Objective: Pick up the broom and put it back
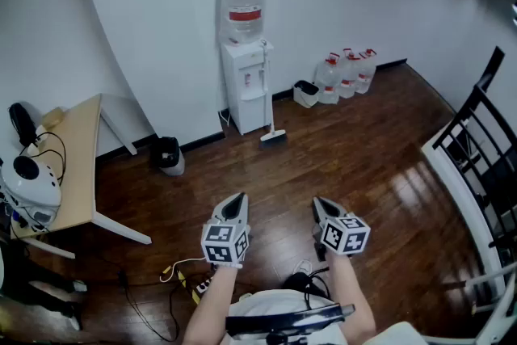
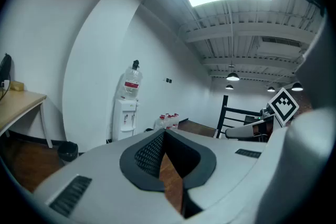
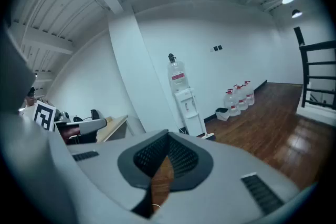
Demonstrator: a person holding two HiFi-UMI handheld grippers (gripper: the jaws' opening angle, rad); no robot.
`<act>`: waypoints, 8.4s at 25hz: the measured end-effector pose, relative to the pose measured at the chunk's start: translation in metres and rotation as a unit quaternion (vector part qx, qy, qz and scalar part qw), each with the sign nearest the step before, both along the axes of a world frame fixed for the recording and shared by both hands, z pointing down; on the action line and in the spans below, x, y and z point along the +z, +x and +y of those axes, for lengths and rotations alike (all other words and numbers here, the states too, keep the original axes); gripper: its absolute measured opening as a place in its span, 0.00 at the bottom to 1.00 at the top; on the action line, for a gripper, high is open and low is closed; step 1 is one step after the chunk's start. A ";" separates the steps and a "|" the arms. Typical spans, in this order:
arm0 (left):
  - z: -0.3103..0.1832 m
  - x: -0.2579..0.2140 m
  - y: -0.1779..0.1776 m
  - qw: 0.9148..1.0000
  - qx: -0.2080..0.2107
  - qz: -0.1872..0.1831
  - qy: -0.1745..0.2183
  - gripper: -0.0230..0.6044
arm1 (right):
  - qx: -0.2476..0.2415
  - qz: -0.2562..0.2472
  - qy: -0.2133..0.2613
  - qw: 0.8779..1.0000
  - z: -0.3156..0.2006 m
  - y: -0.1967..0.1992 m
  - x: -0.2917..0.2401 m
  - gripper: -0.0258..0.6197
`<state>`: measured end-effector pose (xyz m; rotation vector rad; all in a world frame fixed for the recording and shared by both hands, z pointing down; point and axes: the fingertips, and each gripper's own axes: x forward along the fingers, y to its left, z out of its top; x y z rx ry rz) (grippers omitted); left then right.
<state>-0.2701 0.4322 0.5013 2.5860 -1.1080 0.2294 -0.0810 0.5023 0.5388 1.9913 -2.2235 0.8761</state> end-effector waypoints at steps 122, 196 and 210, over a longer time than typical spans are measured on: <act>-0.837 0.052 0.294 0.985 -0.148 -0.020 -0.084 0.02 | -0.199 0.042 -0.039 0.978 -0.926 0.260 0.043 0.05; -0.845 0.051 0.266 0.994 -0.065 0.016 -0.090 0.02 | -0.235 0.140 0.107 0.956 -0.908 0.225 -0.136 0.23; -0.849 0.044 0.257 0.993 -0.084 0.025 -0.083 0.02 | -0.251 0.160 0.091 0.950 -0.919 0.212 -0.128 0.23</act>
